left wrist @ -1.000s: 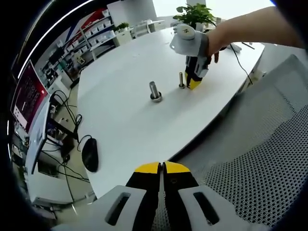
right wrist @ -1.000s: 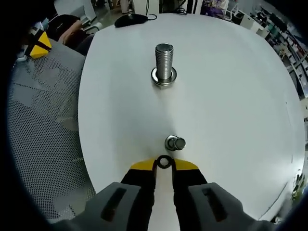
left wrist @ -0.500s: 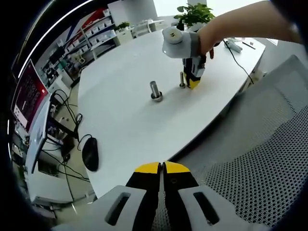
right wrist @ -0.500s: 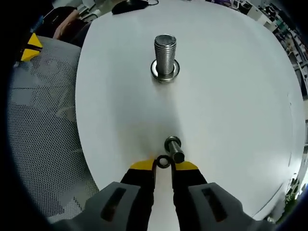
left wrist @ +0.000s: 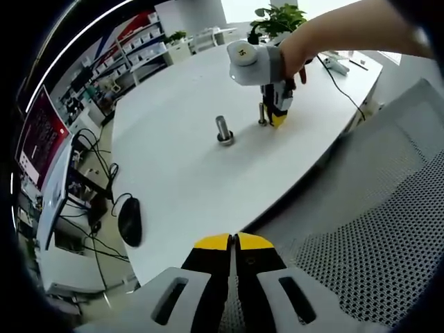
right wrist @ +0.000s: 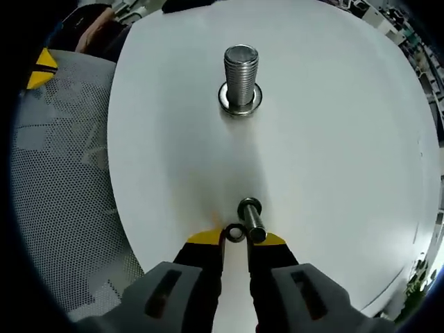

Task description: Place the washer onto the threaded stud by aligning its center hole with the stud, sliding it down to the base, and recovering from edge contact or off-axis alignment until the washer reaches the visible bottom stop.

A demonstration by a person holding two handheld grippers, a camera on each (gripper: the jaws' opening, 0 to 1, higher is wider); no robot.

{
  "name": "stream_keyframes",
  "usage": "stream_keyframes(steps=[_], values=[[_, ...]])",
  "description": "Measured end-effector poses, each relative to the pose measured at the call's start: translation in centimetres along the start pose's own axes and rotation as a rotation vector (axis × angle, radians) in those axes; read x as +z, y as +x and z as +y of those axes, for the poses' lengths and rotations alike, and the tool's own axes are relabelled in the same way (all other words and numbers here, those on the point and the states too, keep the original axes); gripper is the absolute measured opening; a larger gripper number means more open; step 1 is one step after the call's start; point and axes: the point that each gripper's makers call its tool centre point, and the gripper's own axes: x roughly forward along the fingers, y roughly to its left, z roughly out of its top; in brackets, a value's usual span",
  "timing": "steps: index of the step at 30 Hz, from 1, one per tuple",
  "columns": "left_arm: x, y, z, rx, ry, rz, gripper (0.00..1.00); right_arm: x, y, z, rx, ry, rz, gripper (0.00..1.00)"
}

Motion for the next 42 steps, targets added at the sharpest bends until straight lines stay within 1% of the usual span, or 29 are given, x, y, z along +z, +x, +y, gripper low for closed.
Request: stream_keyframes(steps=[3,6,9,13,14,16,18,19,21,24,26,28,29,32,34,35,37,42], values=[[0.0,0.0,-0.1,-0.004,0.000,0.000,0.00,0.0,-0.1,0.0,-0.002,-0.014,0.000,0.15],[0.0,0.0,-0.1,-0.003,0.004,0.001,0.00,0.0,0.1,-0.1,-0.004,0.007,0.002,0.15],[0.0,0.0,-0.1,-0.002,0.004,0.001,0.00,-0.1,0.0,0.0,-0.022,0.013,-0.007,0.14],[0.1,0.0,-0.1,-0.001,0.004,-0.002,0.00,-0.1,-0.1,0.0,-0.043,0.058,-0.077,0.15],[0.1,0.0,-0.1,0.000,0.004,-0.004,0.00,-0.2,-0.1,0.0,-0.048,0.050,-0.087,0.14],[0.1,0.0,-0.1,0.001,0.004,-0.005,0.00,-0.1,-0.4,0.2,-0.051,0.046,-0.131,0.14],[0.1,0.0,0.0,0.001,0.003,-0.006,0.00,-0.1,-0.2,-0.2,-0.040,0.128,-0.173,0.14],[0.1,0.0,0.0,0.001,0.002,-0.008,0.00,0.1,-0.3,-0.2,-0.037,0.155,-0.197,0.14],[0.2,0.1,0.1,0.002,0.002,-0.009,0.00,-0.1,-0.5,-0.3,-0.038,0.147,-0.221,0.14],[0.2,0.0,0.0,0.003,0.000,-0.011,0.00,-0.3,-1.3,-0.8,-0.044,0.154,-0.243,0.14],[0.2,-0.1,0.0,0.004,0.000,-0.014,0.00,0.0,-1.7,-1.2,-0.043,0.154,-0.256,0.14],[0.2,0.0,0.0,0.004,0.000,-0.014,0.00,0.0,-2.3,-1.3,-0.039,0.153,-0.266,0.14],[0.2,-0.1,0.0,0.004,0.001,-0.014,0.00,-0.1,-3.0,-0.8,-0.043,0.151,-0.270,0.14],[0.3,-0.1,0.1,0.004,0.000,-0.016,0.00,-0.2,-3.9,-0.9,-0.051,0.134,-0.277,0.14],[0.3,-0.1,0.1,0.005,0.000,-0.015,0.00,-0.1,-4.1,-1.4,-0.057,0.113,-0.280,0.13],[0.3,-0.1,0.1,0.005,0.000,-0.016,0.00,-0.1,-4.4,-1.3,-0.055,0.115,-0.277,0.13],[0.3,-0.1,0.1,0.005,0.000,-0.016,0.00,0.1,-5.0,-1.1,-0.041,0.130,-0.284,0.13],[0.3,-0.1,0.0,0.006,-0.001,-0.017,0.00,0.8,-6.1,-0.9,-0.042,0.116,-0.304,0.13]])
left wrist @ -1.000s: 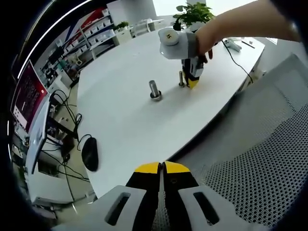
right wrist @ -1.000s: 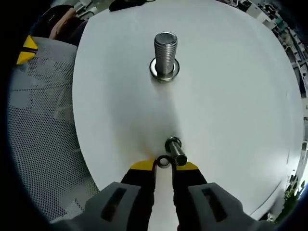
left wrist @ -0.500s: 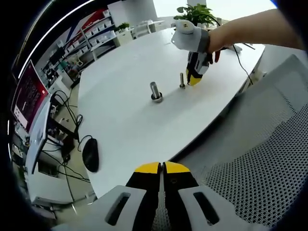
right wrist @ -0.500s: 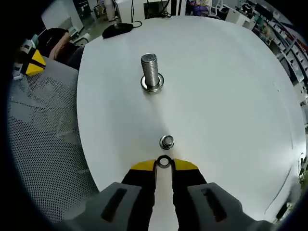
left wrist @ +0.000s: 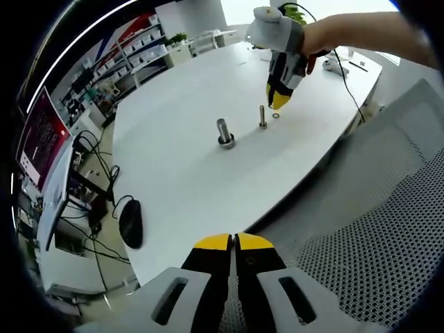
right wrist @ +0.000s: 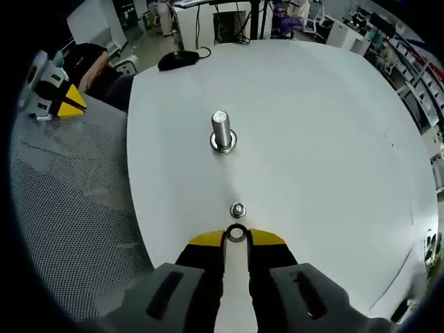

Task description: Place the washer onto the threaded stud by aligning its center hole with the stud, sliding it down to the base, and recovering from edge contact or off-axis alignment until the washer reaches the visible bottom stop.

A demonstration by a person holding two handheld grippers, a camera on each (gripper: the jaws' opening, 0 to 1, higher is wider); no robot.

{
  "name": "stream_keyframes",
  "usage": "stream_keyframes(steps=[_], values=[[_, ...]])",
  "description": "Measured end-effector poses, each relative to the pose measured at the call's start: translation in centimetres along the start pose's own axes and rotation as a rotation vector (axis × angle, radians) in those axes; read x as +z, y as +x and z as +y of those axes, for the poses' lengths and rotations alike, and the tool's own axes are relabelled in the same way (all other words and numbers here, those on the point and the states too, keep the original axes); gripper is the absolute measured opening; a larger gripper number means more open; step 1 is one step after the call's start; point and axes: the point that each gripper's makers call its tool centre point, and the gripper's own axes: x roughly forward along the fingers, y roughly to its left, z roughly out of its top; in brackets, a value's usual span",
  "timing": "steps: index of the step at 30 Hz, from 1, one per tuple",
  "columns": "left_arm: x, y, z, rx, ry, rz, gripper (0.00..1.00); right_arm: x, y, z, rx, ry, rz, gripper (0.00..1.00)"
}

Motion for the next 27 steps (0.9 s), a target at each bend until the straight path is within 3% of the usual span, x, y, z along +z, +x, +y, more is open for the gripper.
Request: stream_keyframes(steps=[10,27], values=[[0.0,-0.1,0.1,0.003,-0.004,-0.003,0.00,1.7,0.0,-0.3,-0.017,-0.042,-0.011,0.13],[0.0,0.0,0.2,0.008,-0.010,-0.001,0.00,1.8,1.0,-0.2,-0.009,-0.085,0.040,0.14]])
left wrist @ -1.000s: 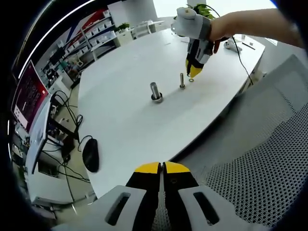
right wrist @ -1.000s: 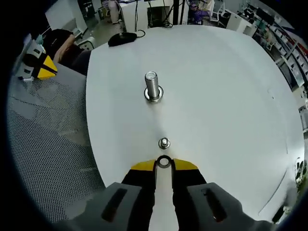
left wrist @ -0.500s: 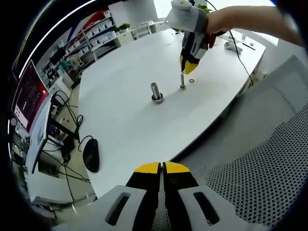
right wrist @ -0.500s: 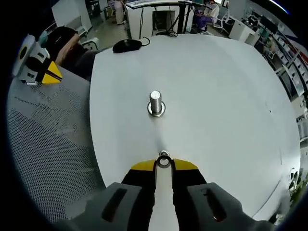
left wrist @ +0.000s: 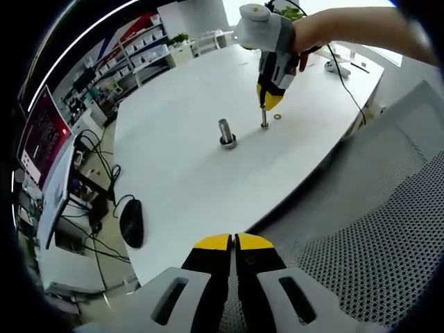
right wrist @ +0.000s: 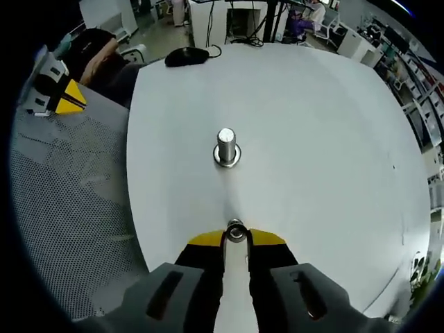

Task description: Place the washer onto the threaded stud by aligning its center hole with the stud, sliding it down to the base, and recovering from edge contact or off-axis alignment until the washer reaches the visible bottom stop.

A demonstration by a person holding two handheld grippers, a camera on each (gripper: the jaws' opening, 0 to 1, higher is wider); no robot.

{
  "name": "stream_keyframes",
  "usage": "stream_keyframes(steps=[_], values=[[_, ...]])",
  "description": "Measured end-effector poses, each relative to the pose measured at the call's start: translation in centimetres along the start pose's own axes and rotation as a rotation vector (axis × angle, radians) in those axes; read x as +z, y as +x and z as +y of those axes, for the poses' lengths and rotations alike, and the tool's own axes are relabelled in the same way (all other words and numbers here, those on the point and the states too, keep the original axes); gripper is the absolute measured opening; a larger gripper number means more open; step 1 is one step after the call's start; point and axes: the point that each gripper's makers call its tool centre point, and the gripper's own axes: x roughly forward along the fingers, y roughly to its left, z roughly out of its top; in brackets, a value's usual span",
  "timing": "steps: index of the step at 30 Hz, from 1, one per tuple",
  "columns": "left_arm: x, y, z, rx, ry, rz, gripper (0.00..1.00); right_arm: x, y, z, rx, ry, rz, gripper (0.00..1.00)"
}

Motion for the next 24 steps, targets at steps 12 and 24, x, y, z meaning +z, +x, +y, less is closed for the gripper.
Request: stream_keyframes(steps=[12,24], values=[[-0.1,0.1,-0.1,-0.003,0.002,0.009,0.00,-0.7,1.9,0.7,0.015,-0.011,0.049,0.14],[-0.3,0.1,-0.1,-0.006,0.001,0.018,0.00,-1.0,4.0,0.3,0.012,-0.061,0.058,0.15]])
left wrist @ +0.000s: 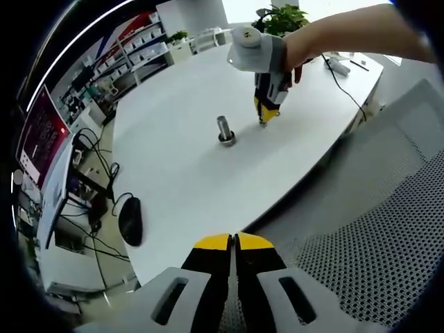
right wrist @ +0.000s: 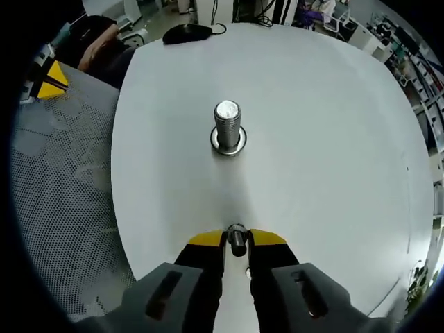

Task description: Place the washer onto the threaded stud by aligning its center hole with the stud, sliding it down to the base, and recovering from edge contact or off-axis alignment until the washer reaches the visible bottom stop.

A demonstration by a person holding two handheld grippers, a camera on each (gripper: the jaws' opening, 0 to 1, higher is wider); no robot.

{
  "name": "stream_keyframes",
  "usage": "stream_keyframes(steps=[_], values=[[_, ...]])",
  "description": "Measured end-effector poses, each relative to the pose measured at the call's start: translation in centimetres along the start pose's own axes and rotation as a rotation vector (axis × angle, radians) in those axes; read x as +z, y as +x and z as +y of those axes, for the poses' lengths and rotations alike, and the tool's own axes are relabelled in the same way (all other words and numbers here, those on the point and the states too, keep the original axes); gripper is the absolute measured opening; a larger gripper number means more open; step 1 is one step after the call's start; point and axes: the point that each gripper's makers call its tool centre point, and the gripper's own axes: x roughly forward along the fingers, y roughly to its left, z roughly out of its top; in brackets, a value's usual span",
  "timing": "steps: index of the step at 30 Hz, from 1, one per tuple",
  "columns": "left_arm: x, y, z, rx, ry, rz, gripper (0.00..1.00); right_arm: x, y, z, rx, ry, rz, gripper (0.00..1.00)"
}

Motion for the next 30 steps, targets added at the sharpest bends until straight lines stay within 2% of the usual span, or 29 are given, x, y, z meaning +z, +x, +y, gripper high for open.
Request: stream_keyframes(steps=[7,14,21,23,25,27,28,30], values=[[-0.1,0.0,0.0,-0.001,-0.001,0.008,0.00,0.2,0.5,-0.2,-0.010,0.018,-0.020,0.26],[-0.2,0.0,0.0,-0.001,-0.001,0.008,0.00,-0.1,-0.7,-0.8,-0.018,0.063,-0.071,0.36],[-0.1,0.0,0.0,-0.001,0.002,0.006,0.00,-2.6,-2.1,-1.2,-0.036,0.097,-0.069,0.46],[-0.1,0.0,0.0,0.000,0.002,0.006,0.00,-2.8,-1.7,-2.3,-0.035,0.112,-0.067,0.49],[-0.1,0.0,0.0,-0.001,0.002,0.005,0.00,-4.0,-1.7,-1.9,-0.033,0.133,-0.060,0.49],[-0.1,0.0,0.0,-0.001,0.002,0.005,0.00,-4.8,-1.0,-2.4,-0.018,0.141,-0.046,0.49],[-0.1,0.0,0.0,-0.001,0.003,0.005,0.00,-5.0,-1.3,-1.7,-0.019,0.143,-0.045,0.49],[-0.1,0.0,0.0,0.000,0.002,0.003,0.00,-5.5,-1.0,-1.7,-0.019,0.147,-0.038,0.47]])
